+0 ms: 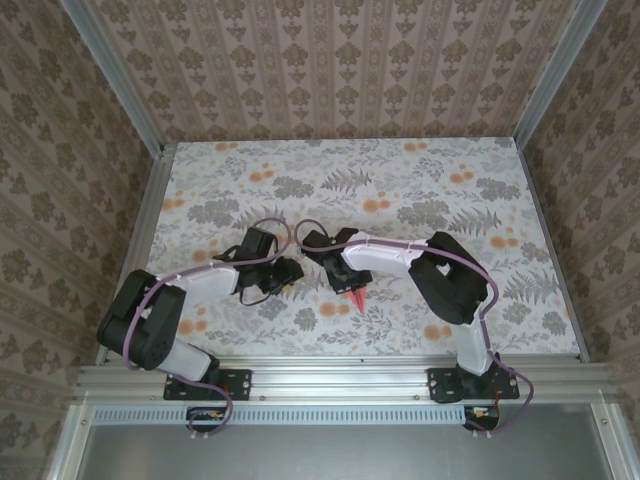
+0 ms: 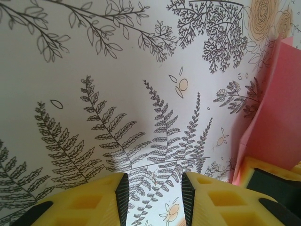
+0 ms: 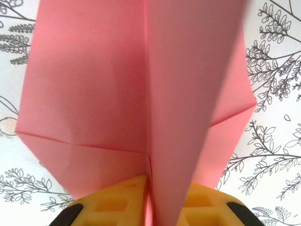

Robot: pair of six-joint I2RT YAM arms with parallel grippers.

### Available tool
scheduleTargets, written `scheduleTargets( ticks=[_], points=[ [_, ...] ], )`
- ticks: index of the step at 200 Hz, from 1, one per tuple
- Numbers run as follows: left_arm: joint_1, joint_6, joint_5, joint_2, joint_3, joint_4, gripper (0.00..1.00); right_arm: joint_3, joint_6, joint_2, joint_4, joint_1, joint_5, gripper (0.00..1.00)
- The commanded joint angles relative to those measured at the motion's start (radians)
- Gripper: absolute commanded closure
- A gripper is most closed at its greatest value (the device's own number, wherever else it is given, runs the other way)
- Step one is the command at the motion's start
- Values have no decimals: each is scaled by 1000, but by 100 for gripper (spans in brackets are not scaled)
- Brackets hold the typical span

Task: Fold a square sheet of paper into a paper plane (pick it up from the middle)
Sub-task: Move the paper plane to the center of the table.

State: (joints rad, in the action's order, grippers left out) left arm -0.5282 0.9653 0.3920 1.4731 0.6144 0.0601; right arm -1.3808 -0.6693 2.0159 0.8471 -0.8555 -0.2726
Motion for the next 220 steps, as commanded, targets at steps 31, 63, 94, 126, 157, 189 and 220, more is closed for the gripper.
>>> scheduleTargets(
  ticks=[31, 63, 94, 126, 157, 189, 220],
  points=[
    [28, -19, -21, -46, -13, 37, 62, -5, -14, 0, 11, 8, -22, 91],
    [56, -36, -34, -81, -11, 74, 61, -51, 12, -64, 3, 66, -66, 95],
    [99, -58, -54, -122, -3, 124, 60, -127, 73, -30, -28, 162, -34, 95],
    [121, -74, -61, -150, 5, 161, 58, -222, 108, 69, -19, 226, -36, 95],
    [129, -81, -61, -155, 10, 174, 57, -281, 123, 137, -20, 252, -34, 93],
    [132, -84, -58, -157, 13, 181, 57, -309, 119, 187, -20, 263, -32, 89],
    [135, -89, -59, -160, 12, 184, 56, -320, 121, 220, -19, 263, -21, 83]
  ],
)
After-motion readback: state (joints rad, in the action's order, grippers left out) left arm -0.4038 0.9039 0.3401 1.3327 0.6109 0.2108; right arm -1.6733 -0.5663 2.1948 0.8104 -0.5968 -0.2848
